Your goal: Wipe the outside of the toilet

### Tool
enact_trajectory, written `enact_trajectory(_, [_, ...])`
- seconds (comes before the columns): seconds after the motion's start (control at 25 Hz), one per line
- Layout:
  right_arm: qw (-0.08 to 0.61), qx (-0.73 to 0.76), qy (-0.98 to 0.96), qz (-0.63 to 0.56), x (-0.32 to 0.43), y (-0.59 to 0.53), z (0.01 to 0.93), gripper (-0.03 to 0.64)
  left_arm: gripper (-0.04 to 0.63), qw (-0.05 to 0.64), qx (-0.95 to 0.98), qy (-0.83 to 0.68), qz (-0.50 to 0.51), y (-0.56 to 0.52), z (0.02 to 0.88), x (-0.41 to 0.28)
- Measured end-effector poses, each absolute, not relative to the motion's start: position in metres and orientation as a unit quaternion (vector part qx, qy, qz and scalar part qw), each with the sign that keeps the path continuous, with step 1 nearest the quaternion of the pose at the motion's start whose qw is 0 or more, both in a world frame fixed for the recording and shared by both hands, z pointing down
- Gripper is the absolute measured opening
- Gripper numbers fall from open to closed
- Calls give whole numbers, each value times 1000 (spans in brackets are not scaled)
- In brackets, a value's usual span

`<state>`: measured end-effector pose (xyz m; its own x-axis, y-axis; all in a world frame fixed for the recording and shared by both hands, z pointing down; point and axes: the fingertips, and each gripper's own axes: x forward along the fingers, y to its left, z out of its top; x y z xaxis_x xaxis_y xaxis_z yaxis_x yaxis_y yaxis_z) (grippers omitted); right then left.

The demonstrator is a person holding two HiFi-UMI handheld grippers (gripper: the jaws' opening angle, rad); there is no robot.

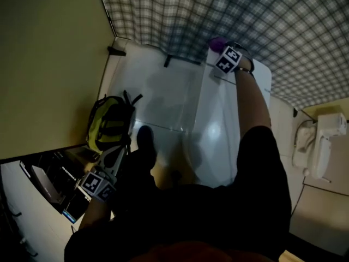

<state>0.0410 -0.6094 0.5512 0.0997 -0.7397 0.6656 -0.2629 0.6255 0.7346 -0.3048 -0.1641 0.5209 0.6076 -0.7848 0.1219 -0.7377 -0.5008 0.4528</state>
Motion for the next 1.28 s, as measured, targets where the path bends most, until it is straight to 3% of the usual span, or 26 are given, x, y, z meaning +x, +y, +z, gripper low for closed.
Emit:
enact_trajectory(0.2, [659, 358, -628, -208, 28, -618, 572, 104, -8, 250, 861, -439, -63, -170, 530, -313])
enact_trajectory(0.6, [672, 253, -678, -155, 5, -566, 586, 81, -8, 197, 886, -417, -56, -182, 508, -292])
enact_trajectory(1.28, [714, 81, -676, -165, -16, -268, 612, 85, -8, 97, 920, -372, -77, -103, 411, -211])
